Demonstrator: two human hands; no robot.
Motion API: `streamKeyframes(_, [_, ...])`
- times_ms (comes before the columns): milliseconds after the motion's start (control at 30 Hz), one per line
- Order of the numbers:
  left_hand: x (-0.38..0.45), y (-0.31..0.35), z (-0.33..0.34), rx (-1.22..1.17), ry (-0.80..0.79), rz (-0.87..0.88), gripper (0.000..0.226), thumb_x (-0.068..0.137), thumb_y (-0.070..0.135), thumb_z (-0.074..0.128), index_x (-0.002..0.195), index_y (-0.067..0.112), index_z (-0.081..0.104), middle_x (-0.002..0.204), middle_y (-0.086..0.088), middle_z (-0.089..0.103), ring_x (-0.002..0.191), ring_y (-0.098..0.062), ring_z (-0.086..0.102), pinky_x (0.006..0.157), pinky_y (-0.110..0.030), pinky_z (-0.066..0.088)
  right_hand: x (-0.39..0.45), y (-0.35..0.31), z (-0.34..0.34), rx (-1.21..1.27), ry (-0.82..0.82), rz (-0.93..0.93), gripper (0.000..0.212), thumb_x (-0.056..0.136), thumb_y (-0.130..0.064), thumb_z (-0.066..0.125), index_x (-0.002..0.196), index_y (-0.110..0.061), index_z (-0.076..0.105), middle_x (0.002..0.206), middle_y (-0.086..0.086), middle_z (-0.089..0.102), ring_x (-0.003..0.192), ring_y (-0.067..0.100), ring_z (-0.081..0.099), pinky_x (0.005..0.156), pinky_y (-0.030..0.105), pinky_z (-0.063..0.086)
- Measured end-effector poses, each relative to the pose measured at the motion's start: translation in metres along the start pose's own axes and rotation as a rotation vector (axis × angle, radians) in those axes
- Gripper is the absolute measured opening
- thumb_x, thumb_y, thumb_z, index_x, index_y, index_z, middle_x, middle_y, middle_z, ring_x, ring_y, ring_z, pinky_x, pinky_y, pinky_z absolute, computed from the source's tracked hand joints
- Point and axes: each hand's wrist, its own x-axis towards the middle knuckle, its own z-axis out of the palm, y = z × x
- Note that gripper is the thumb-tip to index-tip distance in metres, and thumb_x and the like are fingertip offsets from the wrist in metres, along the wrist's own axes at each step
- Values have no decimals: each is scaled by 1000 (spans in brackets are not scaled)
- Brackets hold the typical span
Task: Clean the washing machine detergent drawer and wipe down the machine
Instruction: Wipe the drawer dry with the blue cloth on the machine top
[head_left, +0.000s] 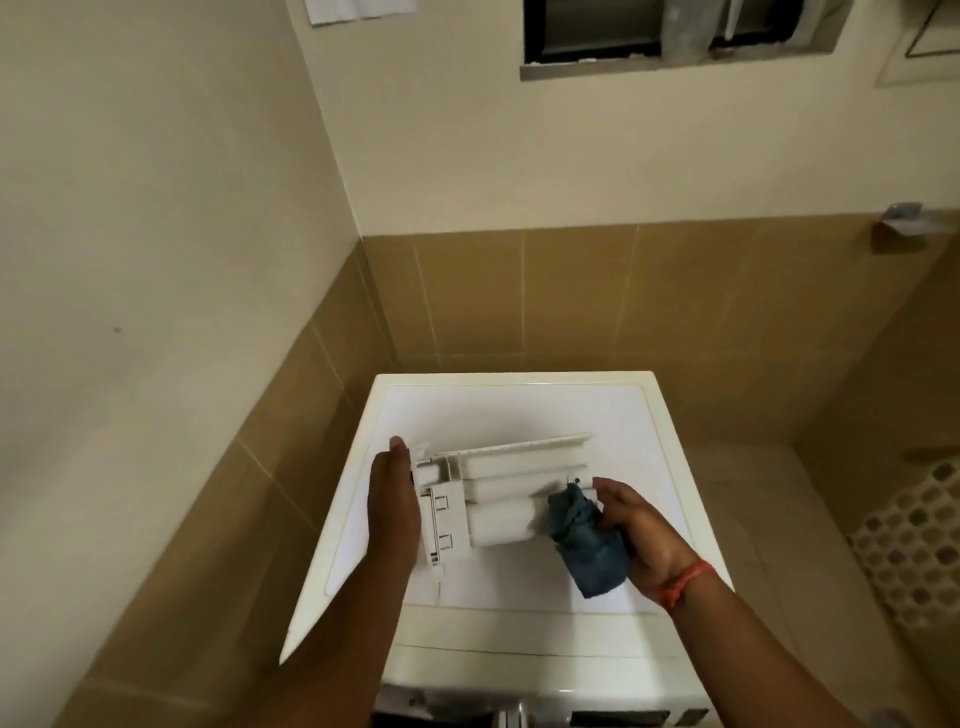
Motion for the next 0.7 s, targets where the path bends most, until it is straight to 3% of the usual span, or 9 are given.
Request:
streamKeyframes(67, [-17,6,-5,-29,33,68,27,96,47,50,99,24,64,103,-1,70,100,-22,65,92,-41,50,-6,7,-2,7,18,-5,41,88,11,41,118,-12,58,108,16,67,104,32,62,90,41,51])
streamKeyframes(167, [-34,3,-11,-45,55,165,9,96,17,56,99,15,63,97,-1,67,98,-23,62,92,-37,49,-9,23,-5,-2,-24,28,47,81,4,50,125,-12,53,118,19,62,109,38,60,93,45,49])
streamKeyframes(267, [-43,-5,-17,-71,57,167,17,92,1,57,98,16,62,98,2,64,100,-17,59,90,-28,46,-6,31,-7,9,-47,46,47,80,3,50,125,-12,53,126,21,59,112,40,60,92,45,51])
streamKeyframes(367, [-49,-6,-19,-73,44,165,20,92,1,58,102,18,62,102,4,64,102,-15,59,85,-21,45,-10,34,-6,-11,4,18,39,90,5,46,123,-12,56,119,21,62,110,38,60,95,45,49])
streamKeyframes(467, [-48,0,-21,-13,35,178,18,93,5,59,109,14,60,105,1,63,104,-17,58,82,-18,45,-19,39,-6,-124,262,-104,20,92,-6,55,109,-16,61,114,19,63,105,34,60,93,47,49])
streamKeyframes(567, [-38,12,-20,225,43,292,19,94,10,60,113,14,57,116,-3,59,108,-16,55,89,-24,46,-39,33,4,-213,467,-312,10,91,-14,60,92,-24,61,110,12,61,100,30,62,84,46,53])
streamKeyframes(700, [-18,29,-9,635,50,559,23,95,16,58,118,11,57,127,-5,53,115,-15,51,92,-24,42,-51,8,49,-455,434,-716,22,87,-2,60,96,-22,60,107,-2,48,91,20,59,80,40,55])
